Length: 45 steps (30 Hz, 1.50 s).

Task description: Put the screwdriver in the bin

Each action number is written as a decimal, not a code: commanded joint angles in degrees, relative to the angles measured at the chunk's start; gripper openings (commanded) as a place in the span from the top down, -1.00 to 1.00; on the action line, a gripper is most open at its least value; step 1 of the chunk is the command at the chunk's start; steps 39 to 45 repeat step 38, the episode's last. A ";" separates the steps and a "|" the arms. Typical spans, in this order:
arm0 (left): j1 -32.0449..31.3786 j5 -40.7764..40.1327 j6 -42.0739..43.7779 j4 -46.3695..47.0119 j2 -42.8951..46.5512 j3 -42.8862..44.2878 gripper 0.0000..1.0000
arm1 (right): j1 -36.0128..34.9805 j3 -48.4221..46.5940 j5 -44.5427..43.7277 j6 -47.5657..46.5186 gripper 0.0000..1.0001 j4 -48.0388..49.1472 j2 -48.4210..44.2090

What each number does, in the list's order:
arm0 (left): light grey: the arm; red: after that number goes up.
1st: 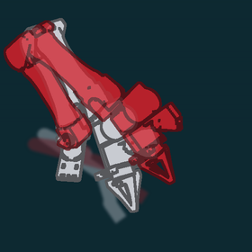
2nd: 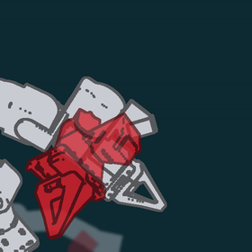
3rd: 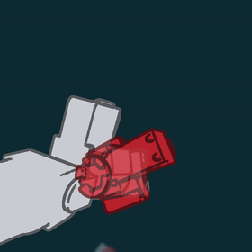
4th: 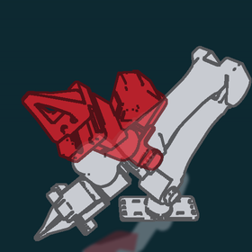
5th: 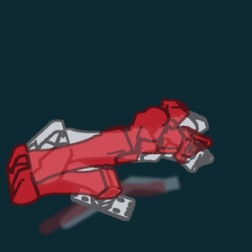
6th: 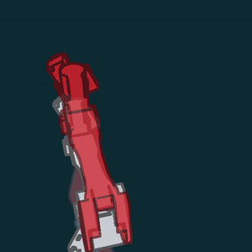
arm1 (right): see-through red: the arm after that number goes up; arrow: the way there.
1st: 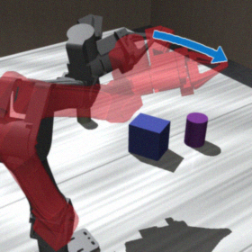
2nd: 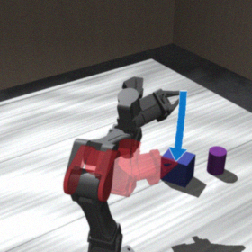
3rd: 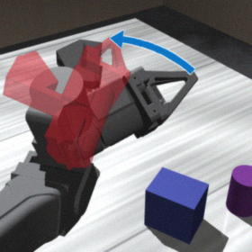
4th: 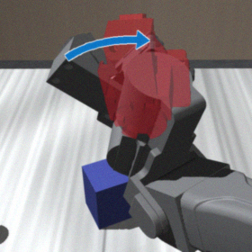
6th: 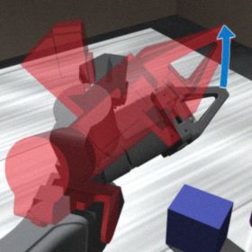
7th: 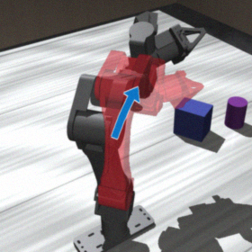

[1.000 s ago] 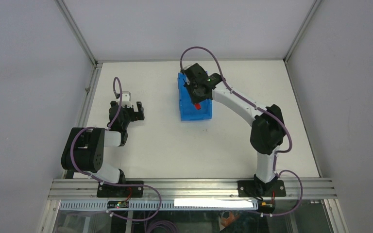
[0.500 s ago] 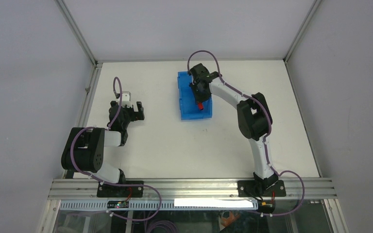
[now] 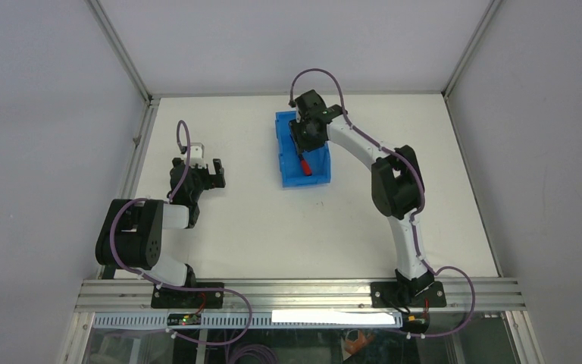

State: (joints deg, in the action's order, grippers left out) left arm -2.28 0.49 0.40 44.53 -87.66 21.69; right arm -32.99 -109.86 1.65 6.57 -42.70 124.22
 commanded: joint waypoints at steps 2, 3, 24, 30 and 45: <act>-0.36 0.52 -0.93 1.52 1.28 0.28 -0.98 | -0.55 -3.62 1.86 1.21 -0.06 -1.31 -9.98; -0.43 0.54 -0.93 1.52 1.26 0.28 -0.98 | -0.58 -3.15 1.63 1.58 -0.12 -1.26 -11.53; -0.40 0.51 -0.93 1.52 1.30 0.28 -0.98 | 18.91 10.81 -29.06 5.93 -0.99 -10.61 -30.45; -0.38 0.50 -0.93 1.52 1.29 0.28 -0.98 | 22.18 15.86 -28.65 6.25 -0.99 -8.35 -34.24; -0.37 0.52 -0.93 1.52 1.30 0.28 -0.98 | 22.27 21.79 -23.58 7.92 -0.98 -1.58 -39.91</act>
